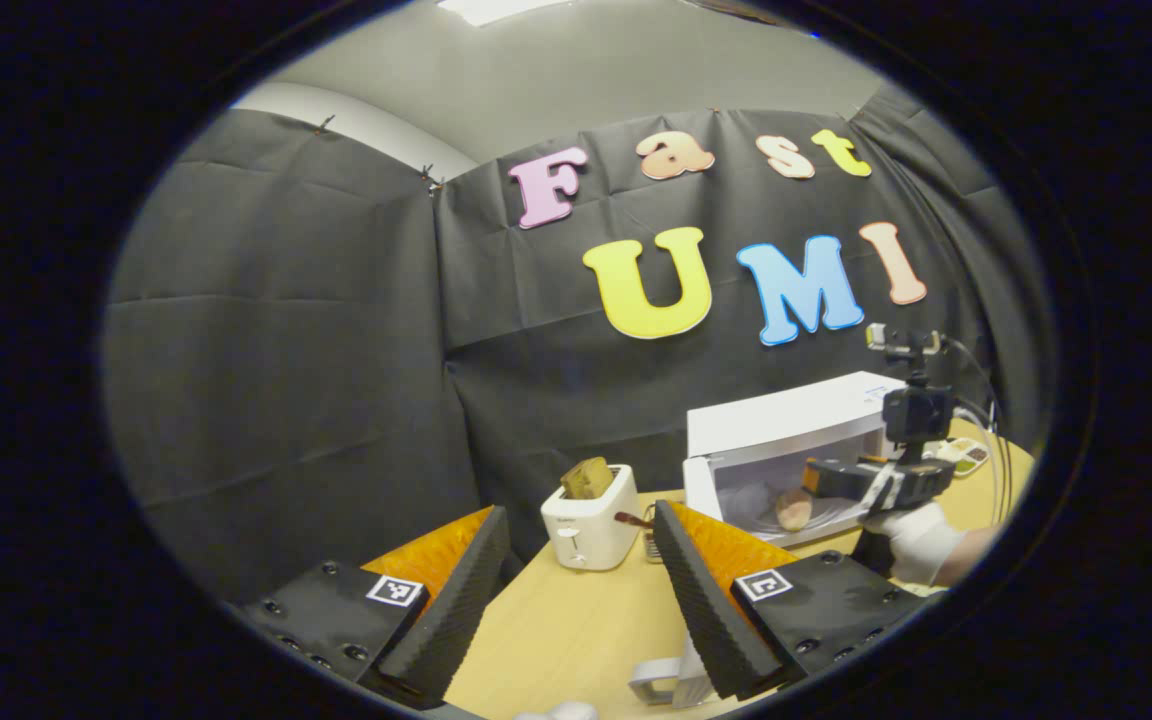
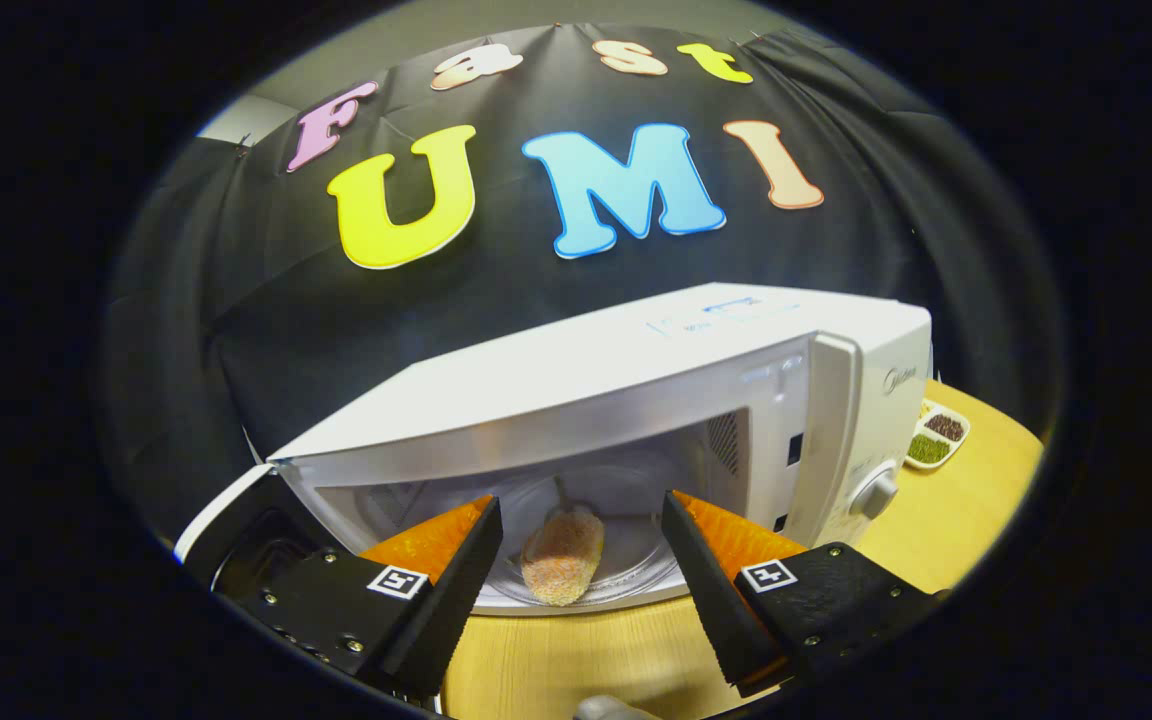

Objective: Open the microwave oven with the left hand, put the food in, and close the microwave oven.

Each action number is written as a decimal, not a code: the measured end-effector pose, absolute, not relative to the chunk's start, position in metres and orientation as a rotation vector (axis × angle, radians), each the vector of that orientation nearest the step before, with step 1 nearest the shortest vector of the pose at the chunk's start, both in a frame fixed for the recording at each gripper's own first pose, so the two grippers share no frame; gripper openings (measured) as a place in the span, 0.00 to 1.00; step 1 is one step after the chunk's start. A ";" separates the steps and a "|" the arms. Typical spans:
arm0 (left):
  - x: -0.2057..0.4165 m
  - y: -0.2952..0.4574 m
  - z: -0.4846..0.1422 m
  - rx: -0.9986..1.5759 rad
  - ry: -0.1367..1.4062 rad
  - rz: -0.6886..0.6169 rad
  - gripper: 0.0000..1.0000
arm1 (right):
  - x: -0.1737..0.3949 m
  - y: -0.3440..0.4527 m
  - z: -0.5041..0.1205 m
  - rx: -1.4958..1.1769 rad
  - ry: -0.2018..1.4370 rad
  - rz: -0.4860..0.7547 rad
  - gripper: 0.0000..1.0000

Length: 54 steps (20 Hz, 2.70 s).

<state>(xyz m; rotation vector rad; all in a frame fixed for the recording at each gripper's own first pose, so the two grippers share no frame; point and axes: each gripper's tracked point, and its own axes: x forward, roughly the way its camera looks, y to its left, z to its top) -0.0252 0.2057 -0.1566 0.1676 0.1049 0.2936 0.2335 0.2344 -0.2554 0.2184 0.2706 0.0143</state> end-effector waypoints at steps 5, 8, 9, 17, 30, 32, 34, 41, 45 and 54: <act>-0.050 0.241 -0.191 0.238 0.137 0.339 0.99 | 0.178 0.205 -0.184 0.051 0.163 0.088 0.98; -0.060 0.251 -0.225 0.222 0.185 0.339 1.00 | 0.140 0.186 -0.143 -0.035 0.098 0.135 0.98; -0.065 0.252 -0.238 0.210 0.211 0.345 1.00 | 0.127 0.181 -0.131 -0.048 0.083 0.152 0.98; -0.083 0.243 -0.324 0.153 0.348 0.388 0.98 | 0.074 0.123 -0.088 -0.103 0.073 0.179 0.97; -0.072 0.109 -0.329 0.087 0.369 0.208 0.93 | 0.070 0.073 -0.107 -0.083 0.157 0.164 0.97; -0.065 0.083 -0.328 0.071 0.365 0.168 0.94 | 0.070 0.059 -0.107 -0.086 0.163 0.151 0.96; -0.057 0.057 -0.329 0.048 0.365 0.129 0.94 | 0.069 0.046 -0.106 -0.080 0.167 0.139 0.96; -0.017 -0.035 -0.322 0.053 0.342 -0.009 0.94 | 0.076 0.011 -0.098 -0.067 0.161 0.117 0.96; 0.018 -0.076 -0.319 0.041 0.317 -0.064 0.94 | 0.085 -0.007 -0.089 -0.027 0.130 0.099 0.96; 0.112 -0.133 -0.316 0.050 0.250 -0.123 0.94 | 0.106 -0.027 -0.094 -0.014 0.157 0.081 0.96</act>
